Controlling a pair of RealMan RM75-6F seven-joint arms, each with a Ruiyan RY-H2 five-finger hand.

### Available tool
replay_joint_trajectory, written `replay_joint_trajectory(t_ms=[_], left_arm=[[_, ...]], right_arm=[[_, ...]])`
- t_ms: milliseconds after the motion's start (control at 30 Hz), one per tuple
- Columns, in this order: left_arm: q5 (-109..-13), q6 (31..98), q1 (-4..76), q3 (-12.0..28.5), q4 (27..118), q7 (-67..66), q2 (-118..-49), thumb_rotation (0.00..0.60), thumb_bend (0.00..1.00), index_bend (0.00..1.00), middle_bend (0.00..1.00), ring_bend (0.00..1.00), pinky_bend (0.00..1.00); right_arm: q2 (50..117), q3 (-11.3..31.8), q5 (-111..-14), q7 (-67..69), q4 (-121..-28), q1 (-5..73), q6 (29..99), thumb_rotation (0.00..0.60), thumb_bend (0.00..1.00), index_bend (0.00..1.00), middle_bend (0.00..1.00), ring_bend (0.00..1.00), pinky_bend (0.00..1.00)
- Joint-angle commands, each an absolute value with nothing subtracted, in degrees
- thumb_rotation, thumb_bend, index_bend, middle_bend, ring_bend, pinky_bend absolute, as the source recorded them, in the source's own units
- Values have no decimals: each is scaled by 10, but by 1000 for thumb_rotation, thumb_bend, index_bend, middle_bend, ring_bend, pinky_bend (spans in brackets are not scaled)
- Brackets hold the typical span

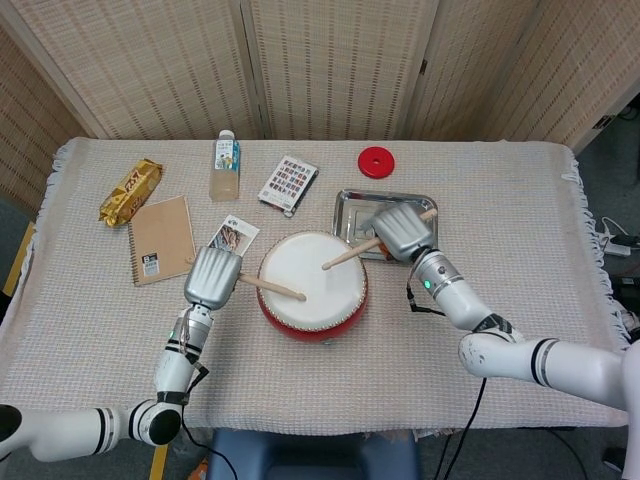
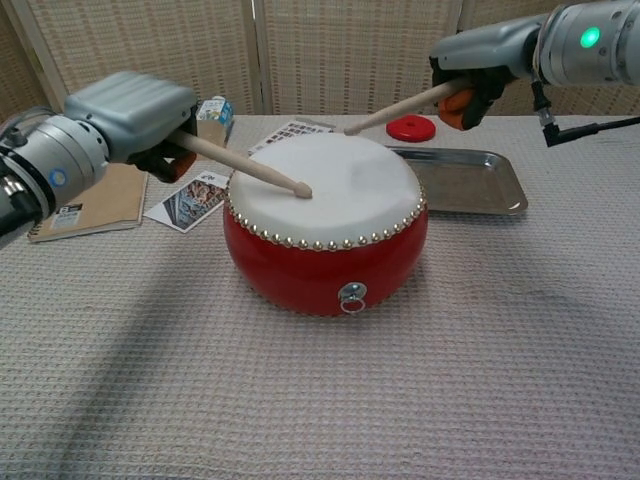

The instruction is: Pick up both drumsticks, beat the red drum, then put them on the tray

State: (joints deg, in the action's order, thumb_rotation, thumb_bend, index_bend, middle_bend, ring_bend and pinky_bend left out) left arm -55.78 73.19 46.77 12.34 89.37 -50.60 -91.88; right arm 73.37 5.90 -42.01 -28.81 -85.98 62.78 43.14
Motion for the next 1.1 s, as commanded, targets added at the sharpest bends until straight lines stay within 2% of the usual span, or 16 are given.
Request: replay_joint_trajectory(t_ms=[33, 200, 367, 500, 633, 867, 967, 1100], left_arm=[[-577, 755, 457, 141, 940, -482, -883, 600, 569, 1000, 1000, 1000, 1000], [-574, 752, 455, 145, 960, -477, -869, 600, 570, 1000, 1000, 1000, 1000], [-543, 718, 468, 129, 915, -494, -911, 600, 570, 1000, 1000, 1000, 1000], [-518, 690, 480, 111, 865, -523, -946, 600, 569, 1000, 1000, 1000, 1000], [-533, 713, 474, 120, 869, -507, -942, 600, 568, 1000, 1000, 1000, 1000], [-582, 757, 458, 141, 941, -475, -888, 600, 569, 1000, 1000, 1000, 1000], [-578, 752, 460, 142, 943, -479, -887, 600, 570, 1000, 1000, 1000, 1000], [-554, 723, 470, 130, 912, -494, -915, 600, 570, 1000, 1000, 1000, 1000]], right_arm=[[768, 34, -388, -318, -818, 639, 410, 600, 904, 1000, 1000, 1000, 1000], [770, 36, -368, -332, -822, 650, 421, 600, 904, 1000, 1000, 1000, 1000], [721, 78, -417, -275, -885, 631, 455, 600, 904, 1000, 1000, 1000, 1000], [697, 86, -439, -259, -907, 621, 462, 600, 903, 1000, 1000, 1000, 1000], [712, 67, -427, -276, -886, 625, 443, 600, 904, 1000, 1000, 1000, 1000], [788, 20, -380, -330, -795, 642, 405, 600, 904, 1000, 1000, 1000, 1000], [788, 26, -384, -329, -796, 644, 414, 600, 904, 1000, 1000, 1000, 1000], [753, 63, -418, -283, -843, 631, 445, 600, 904, 1000, 1000, 1000, 1000]])
